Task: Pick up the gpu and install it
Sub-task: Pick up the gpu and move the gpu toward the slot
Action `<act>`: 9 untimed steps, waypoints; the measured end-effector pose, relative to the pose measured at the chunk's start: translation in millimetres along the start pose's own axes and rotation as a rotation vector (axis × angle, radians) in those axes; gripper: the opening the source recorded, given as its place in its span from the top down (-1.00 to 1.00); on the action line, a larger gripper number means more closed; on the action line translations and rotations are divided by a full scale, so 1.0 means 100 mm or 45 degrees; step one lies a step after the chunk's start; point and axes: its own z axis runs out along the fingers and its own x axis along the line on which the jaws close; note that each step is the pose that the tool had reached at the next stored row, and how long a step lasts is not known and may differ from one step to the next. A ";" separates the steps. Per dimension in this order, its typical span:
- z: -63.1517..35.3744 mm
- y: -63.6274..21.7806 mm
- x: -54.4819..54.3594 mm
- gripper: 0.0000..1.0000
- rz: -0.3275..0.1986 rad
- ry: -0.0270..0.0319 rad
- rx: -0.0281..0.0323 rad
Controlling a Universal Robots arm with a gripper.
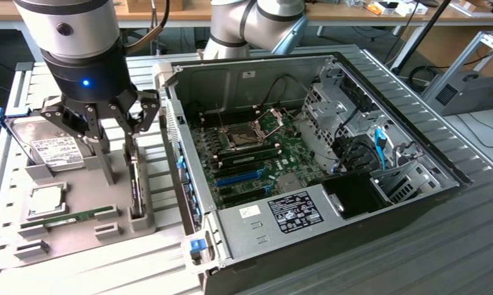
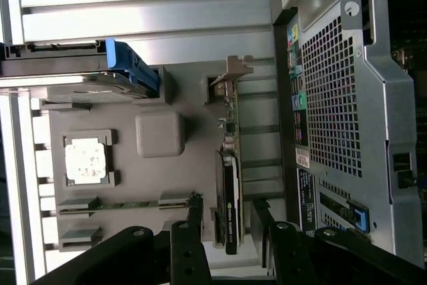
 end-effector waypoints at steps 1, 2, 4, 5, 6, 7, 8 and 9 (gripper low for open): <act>0.000 0.001 0.00 0.15 0.000 0.0000 0.0000; 0.001 0.001 -0.01 0.15 0.000 0.0000 -0.0001; 0.000 0.002 -0.02 0.15 0.000 0.0001 0.0001; 0.001 0.002 -0.03 0.15 0.000 0.0001 0.0000; 0.001 0.002 -0.03 0.15 0.000 0.0000 0.0001; 0.001 0.002 -0.03 0.15 0.000 0.0001 0.0001; 0.001 0.002 -0.03 0.15 0.000 0.0000 0.0000; 0.001 0.002 -0.03 0.15 0.000 0.0001 0.0001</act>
